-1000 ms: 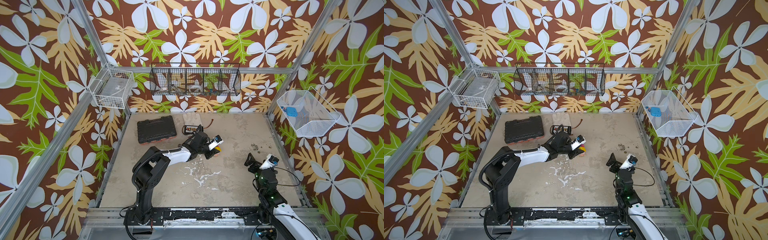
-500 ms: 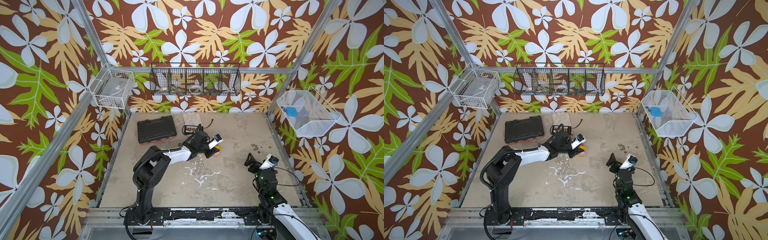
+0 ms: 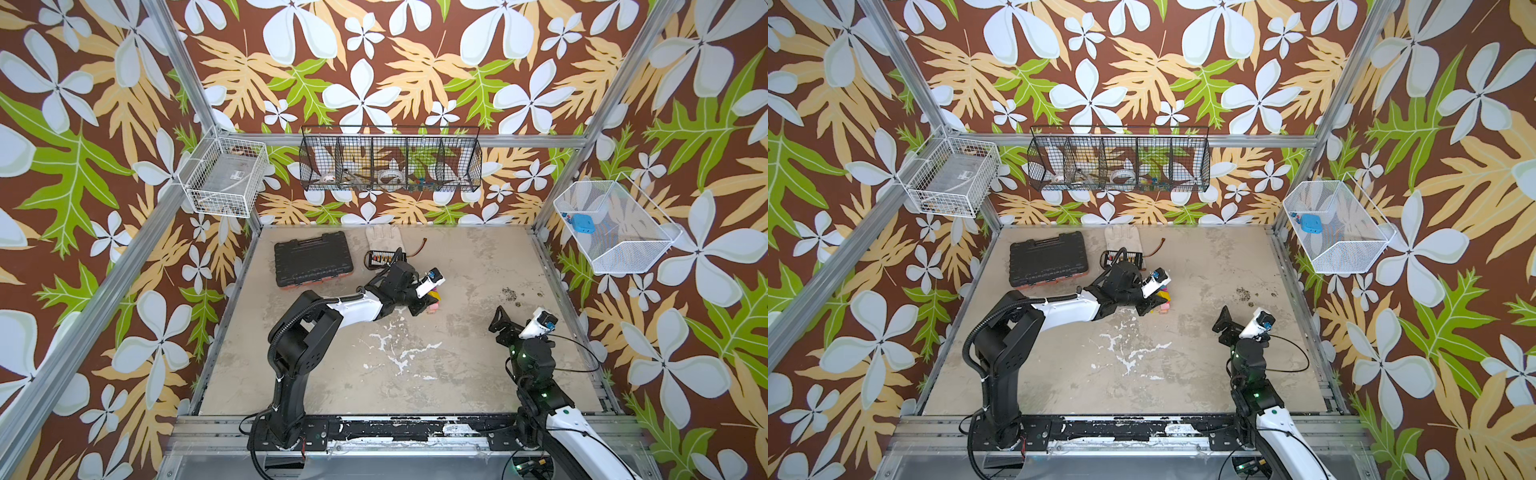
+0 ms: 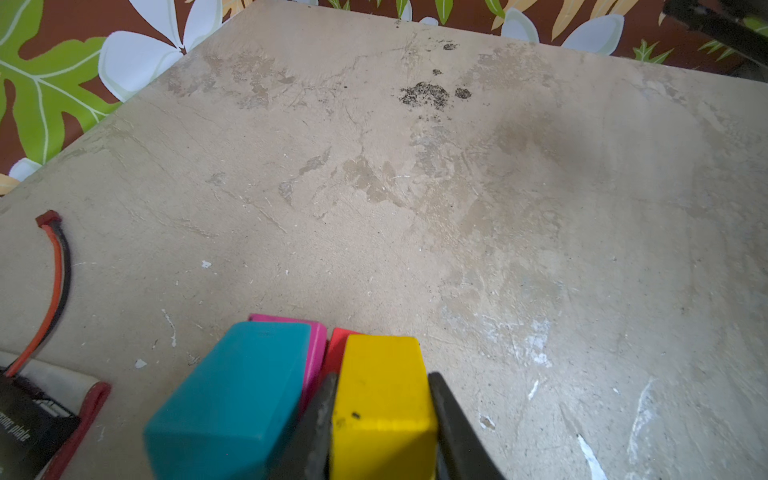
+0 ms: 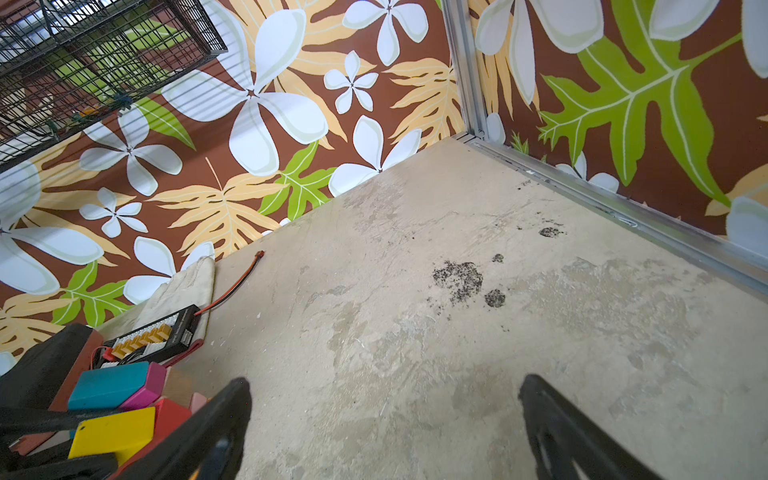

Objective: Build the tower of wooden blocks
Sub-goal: 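Lower the yellow block onto the stack and open the left gripper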

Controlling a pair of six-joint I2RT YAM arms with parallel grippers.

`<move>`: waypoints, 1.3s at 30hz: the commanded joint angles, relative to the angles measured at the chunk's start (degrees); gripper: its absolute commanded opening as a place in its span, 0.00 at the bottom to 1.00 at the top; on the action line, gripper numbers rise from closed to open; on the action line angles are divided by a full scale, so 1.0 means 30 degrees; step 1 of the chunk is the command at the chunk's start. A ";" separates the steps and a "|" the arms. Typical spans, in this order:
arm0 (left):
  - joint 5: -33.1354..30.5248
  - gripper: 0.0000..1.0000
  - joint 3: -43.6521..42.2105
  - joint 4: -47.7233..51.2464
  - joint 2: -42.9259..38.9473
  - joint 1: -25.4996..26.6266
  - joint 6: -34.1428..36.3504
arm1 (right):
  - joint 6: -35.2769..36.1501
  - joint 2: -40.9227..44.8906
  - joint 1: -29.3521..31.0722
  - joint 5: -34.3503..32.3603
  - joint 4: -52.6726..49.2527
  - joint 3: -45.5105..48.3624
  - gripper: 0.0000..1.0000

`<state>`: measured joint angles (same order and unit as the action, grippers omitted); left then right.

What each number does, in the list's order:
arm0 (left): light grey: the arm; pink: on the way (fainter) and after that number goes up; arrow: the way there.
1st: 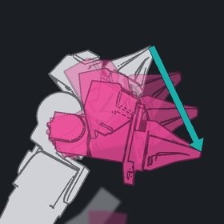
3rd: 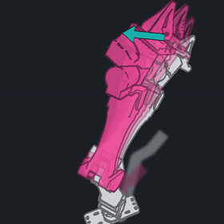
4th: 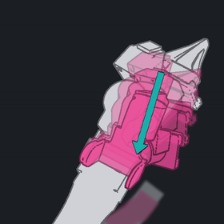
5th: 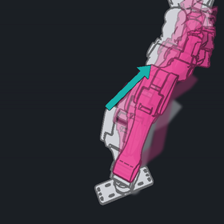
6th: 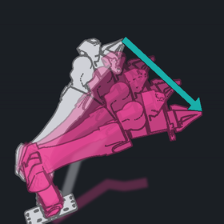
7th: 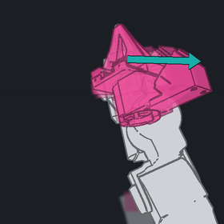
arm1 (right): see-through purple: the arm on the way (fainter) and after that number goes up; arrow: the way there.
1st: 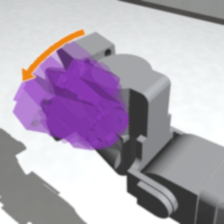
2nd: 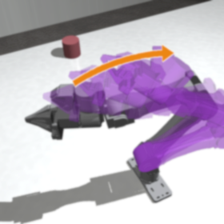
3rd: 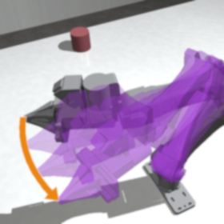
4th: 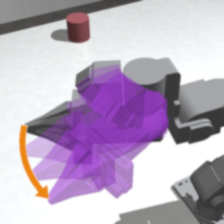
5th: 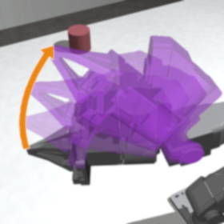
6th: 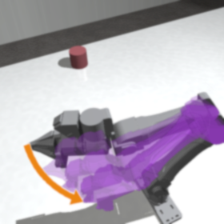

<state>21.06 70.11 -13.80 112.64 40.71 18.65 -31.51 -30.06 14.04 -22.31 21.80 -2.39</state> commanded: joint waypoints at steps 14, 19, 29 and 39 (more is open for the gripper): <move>-0.0116 0.40 0.0303 0.0145 0.0130 -0.0093 -0.0065 | -0.0037 -0.0008 0.0035 0.0097 0.0582 -0.0173 1.00; -0.0158 0.43 0.0362 0.0143 0.0134 -0.0092 -0.0169 | -0.0045 -0.0024 0.0036 0.0083 0.0562 -0.0169 1.00; 0.0183 0.44 0.0479 0.0206 0.0047 -0.0109 -0.0476 | -0.0045 -0.0027 0.0036 0.0081 0.0568 -0.0169 1.00; 0.0535 0.45 0.0567 0.0269 -0.0126 -0.0096 -0.0615 | -0.0045 -0.0042 0.0036 0.0107 0.0613 -0.0171 1.00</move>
<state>21.58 71.29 -13.37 112.86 40.60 17.56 -31.51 -30.13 14.04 -22.31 21.82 -2.39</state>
